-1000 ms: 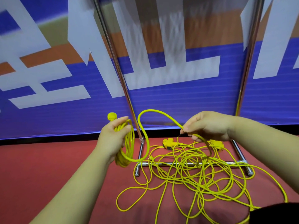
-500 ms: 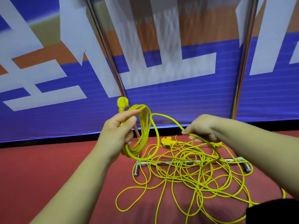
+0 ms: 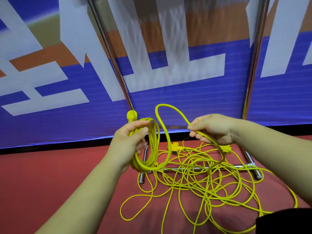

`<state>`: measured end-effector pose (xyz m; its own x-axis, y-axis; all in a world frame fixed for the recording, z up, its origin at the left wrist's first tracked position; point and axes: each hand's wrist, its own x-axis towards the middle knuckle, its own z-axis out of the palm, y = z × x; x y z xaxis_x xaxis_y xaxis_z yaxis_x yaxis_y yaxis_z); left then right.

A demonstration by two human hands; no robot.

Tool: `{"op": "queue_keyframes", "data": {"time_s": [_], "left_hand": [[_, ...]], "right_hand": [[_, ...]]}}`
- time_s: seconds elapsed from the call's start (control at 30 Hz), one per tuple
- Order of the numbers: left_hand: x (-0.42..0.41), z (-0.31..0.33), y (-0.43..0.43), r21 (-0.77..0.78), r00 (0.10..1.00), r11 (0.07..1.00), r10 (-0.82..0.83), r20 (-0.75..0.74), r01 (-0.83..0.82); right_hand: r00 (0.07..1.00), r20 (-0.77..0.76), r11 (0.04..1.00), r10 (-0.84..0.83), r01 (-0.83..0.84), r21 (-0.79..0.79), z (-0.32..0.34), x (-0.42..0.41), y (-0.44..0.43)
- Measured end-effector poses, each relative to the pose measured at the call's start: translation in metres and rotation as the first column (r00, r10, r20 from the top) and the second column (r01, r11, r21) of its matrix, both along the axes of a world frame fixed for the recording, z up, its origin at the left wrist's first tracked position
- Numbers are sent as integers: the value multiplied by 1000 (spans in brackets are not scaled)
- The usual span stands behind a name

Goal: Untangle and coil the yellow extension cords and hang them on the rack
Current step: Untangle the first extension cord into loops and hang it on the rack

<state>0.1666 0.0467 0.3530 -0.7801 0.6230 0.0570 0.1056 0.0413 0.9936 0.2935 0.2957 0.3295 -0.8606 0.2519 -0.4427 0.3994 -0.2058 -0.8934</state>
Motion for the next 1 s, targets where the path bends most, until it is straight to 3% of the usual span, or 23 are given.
{"op": "queue_keyframes", "data": {"time_s": [0.27,0.53,0.63,0.7,0.77,0.9,1.0], "left_hand": [[-31,-24,-12,-36,976,994,105,192,-99],[-63,-44,-37,-91,961,983,174,215,-158],[-69,-41,-45,-66,959,983,181,219,-170],[-72,-35,-51,-40,963,987,160,215,-155],[-73,-29,-56,-22,972,993,115,206,-113],[-67,-13,-64,23,978,1000,-18,207,13],[-54,-1,-64,48,970,991,-131,203,124]], "right_hand": [[981,-124,968,147,-169,-188,-1,5,6],[908,136,914,396,-374,-160,-11,13,3],[772,359,809,525,-583,72,-22,12,-2],[707,535,716,463,-654,244,-31,8,-5],[706,630,665,324,-643,379,-40,2,-4],[778,628,509,11,-546,666,-48,-15,-11],[837,531,309,-131,-475,824,-41,-21,-28]]}}
